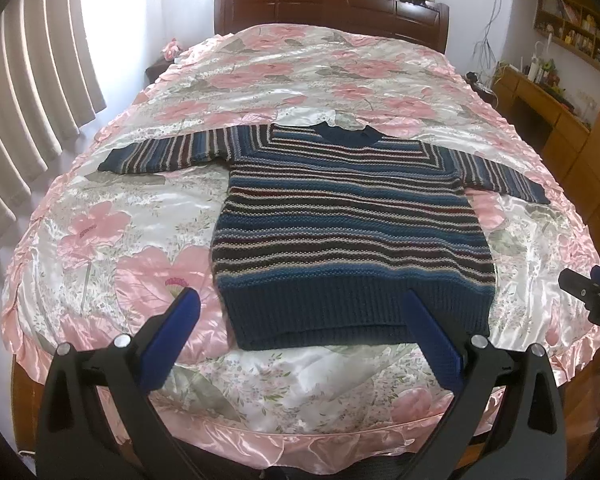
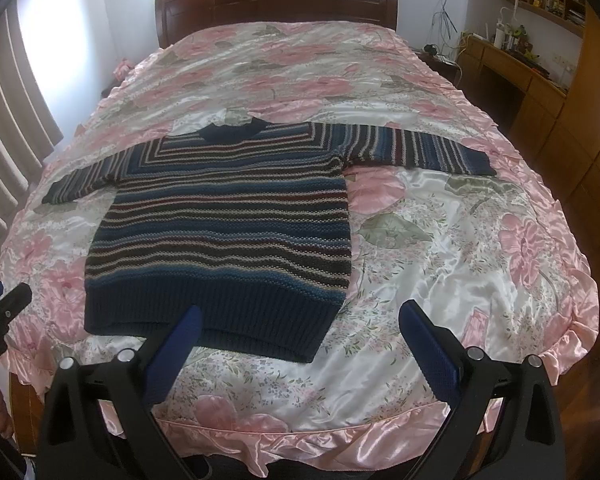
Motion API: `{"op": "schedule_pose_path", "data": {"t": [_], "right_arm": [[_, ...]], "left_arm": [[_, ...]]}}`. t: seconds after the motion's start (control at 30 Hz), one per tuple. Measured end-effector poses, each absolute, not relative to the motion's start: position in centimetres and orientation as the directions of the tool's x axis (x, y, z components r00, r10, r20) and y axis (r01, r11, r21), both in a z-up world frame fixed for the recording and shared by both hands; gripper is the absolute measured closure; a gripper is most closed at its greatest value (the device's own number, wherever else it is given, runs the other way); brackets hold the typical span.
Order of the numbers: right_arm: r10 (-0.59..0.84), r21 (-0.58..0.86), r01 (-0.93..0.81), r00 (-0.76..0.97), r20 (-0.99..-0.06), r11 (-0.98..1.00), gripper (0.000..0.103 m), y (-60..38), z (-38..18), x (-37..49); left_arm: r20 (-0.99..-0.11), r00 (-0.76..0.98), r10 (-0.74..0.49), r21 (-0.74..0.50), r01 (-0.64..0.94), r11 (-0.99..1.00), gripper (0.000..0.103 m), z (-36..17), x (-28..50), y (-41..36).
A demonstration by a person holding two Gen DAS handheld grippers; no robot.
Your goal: Fold small clothes
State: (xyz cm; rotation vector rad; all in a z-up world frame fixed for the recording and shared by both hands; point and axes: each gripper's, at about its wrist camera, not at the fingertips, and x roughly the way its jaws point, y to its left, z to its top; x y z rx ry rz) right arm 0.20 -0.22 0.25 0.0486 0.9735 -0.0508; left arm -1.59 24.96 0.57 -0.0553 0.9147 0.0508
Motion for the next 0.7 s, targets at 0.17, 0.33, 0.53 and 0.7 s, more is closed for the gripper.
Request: {"op": "schedule_pose_path", "data": {"t": [0.17, 0.33, 0.53, 0.7], "right_arm": [[-0.021, 0.018, 0.064, 0.561, -0.827, 0.998, 0.004, -0.13, 0.27, 0.17], [-0.022, 0.017, 0.065, 0.561, -0.827, 0.998, 0.004, -0.14, 0.23, 0.28], [-0.022, 0.017, 0.063, 0.561, -0.828, 0.998, 0.004, -0.12, 0.22, 0.29], [-0.021, 0.019, 0.066, 0.559, -0.829, 0.998, 0.004, -0.38, 0.13, 0.44]], "left_arm": [[-0.793, 0.609, 0.020, -0.027, -0.068, 0.997, 0.003, 0.57, -1.57, 24.94], [-0.793, 0.609, 0.023, -0.021, -0.065, 0.998, 0.003, 0.56, -1.56, 24.96], [-0.793, 0.609, 0.024, -0.020, -0.065, 0.998, 0.003, 0.55, -1.54, 24.91], [-0.792, 0.610, 0.029, -0.011, -0.062, 0.998, 0.003, 0.43, -1.52, 25.05]]}}
